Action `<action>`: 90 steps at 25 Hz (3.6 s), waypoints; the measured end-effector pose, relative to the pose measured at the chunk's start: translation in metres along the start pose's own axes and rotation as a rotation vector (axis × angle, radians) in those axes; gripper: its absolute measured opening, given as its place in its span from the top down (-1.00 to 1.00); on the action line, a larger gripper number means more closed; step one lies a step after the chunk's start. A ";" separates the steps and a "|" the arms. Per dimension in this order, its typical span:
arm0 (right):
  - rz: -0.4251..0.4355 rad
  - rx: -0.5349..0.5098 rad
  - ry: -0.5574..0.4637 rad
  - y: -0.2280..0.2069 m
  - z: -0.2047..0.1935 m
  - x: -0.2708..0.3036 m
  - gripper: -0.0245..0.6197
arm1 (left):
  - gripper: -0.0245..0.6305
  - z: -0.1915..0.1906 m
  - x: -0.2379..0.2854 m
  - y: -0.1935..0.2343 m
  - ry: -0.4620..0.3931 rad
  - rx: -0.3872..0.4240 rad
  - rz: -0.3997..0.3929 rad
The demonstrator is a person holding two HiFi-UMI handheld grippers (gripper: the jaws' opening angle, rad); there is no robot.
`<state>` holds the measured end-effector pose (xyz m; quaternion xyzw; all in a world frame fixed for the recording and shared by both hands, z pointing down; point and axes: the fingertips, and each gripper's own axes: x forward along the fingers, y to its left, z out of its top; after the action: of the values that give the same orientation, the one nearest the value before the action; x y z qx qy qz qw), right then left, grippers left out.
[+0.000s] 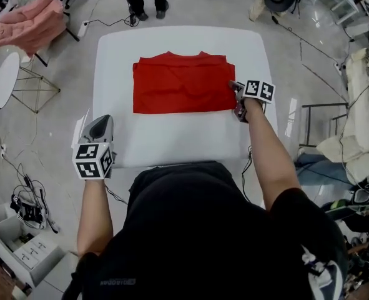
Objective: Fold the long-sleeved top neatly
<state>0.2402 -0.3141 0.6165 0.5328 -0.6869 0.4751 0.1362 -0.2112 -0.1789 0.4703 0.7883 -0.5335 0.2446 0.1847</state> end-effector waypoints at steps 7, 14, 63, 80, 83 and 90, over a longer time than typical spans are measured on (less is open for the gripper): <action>0.014 0.025 0.035 -0.002 -0.004 0.007 0.79 | 0.90 -0.029 0.003 -0.001 0.047 -0.039 0.004; 0.057 0.027 0.012 0.000 0.002 0.002 0.82 | 0.90 -0.029 0.018 -0.004 0.066 -0.009 -0.043; 0.165 -0.338 -0.145 0.291 -0.061 -0.025 0.63 | 0.60 -0.069 0.011 -0.008 0.079 0.048 -0.371; -0.072 -0.892 0.108 0.160 -0.141 -0.025 0.45 | 0.55 -0.045 0.137 -0.120 0.267 0.251 -0.347; -0.092 -0.994 0.122 0.159 -0.141 -0.017 0.42 | 0.55 -0.052 0.141 -0.114 0.296 0.245 -0.314; -0.112 -1.070 0.122 0.155 -0.145 -0.005 0.54 | 0.63 -0.061 0.149 -0.105 0.322 0.239 -0.286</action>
<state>0.0626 -0.1987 0.6086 0.3961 -0.7944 0.0809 0.4533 -0.0785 -0.2189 0.6029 0.8228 -0.3475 0.3999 0.2057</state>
